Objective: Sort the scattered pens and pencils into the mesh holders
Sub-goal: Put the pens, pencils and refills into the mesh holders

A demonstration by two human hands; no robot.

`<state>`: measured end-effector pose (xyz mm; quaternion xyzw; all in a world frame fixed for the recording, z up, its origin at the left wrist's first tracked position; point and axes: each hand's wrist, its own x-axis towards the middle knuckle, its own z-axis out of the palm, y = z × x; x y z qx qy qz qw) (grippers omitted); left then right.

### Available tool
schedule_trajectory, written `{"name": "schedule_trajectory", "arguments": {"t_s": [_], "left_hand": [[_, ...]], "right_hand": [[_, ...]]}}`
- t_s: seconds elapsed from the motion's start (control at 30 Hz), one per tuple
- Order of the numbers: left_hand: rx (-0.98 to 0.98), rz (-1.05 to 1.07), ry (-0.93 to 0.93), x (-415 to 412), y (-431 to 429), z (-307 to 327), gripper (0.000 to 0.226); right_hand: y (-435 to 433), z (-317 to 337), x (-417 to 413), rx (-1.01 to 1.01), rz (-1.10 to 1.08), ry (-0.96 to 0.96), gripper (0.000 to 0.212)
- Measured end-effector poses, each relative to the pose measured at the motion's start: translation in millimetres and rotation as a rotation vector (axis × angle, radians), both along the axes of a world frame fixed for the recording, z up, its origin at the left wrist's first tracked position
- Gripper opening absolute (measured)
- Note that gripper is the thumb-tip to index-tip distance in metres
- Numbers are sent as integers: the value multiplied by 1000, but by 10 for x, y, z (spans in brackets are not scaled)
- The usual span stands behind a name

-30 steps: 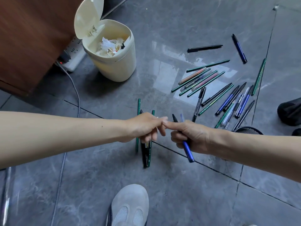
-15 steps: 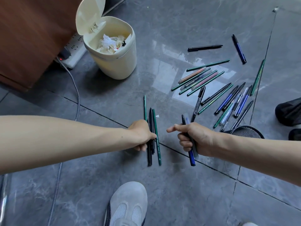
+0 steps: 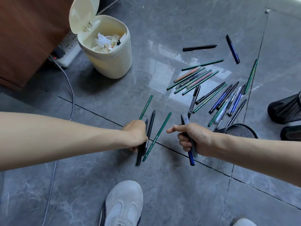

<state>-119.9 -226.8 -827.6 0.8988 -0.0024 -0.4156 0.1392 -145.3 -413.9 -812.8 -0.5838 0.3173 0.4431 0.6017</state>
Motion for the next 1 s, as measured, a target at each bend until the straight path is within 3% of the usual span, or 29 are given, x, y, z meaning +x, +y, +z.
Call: {"name": "schedule_trajectory", "arguments": {"t_s": [0.27,0.4,0.57,0.7,0.83,0.93,1.0], "left_hand": [[71,-48,-30,-15,-14,-35,42],[2,2,-90,63,-115,34,14],[-114,26,-142,197,-226,12,9],[-62,-167,-84,166,-196,-73,24],[-36,-182,-100,194,-246,-29,40],[-221,-112,-83,268,-408,97,33],[-517,71,104,276,-579,223,26]], "right_hand": [[-80,-38,-54,-122,16,35,14],[-107,-78,-102,-156,23,55,12],[-97,-77,-111,-160,10,66,11],[-96,-55,-95,-158,5,52,11],[-108,-57,-92,-212,-67,-23,22],[-140,-42,-41,-235,-139,-143,40],[-153,4,19,-167,-173,-172,48]]}}
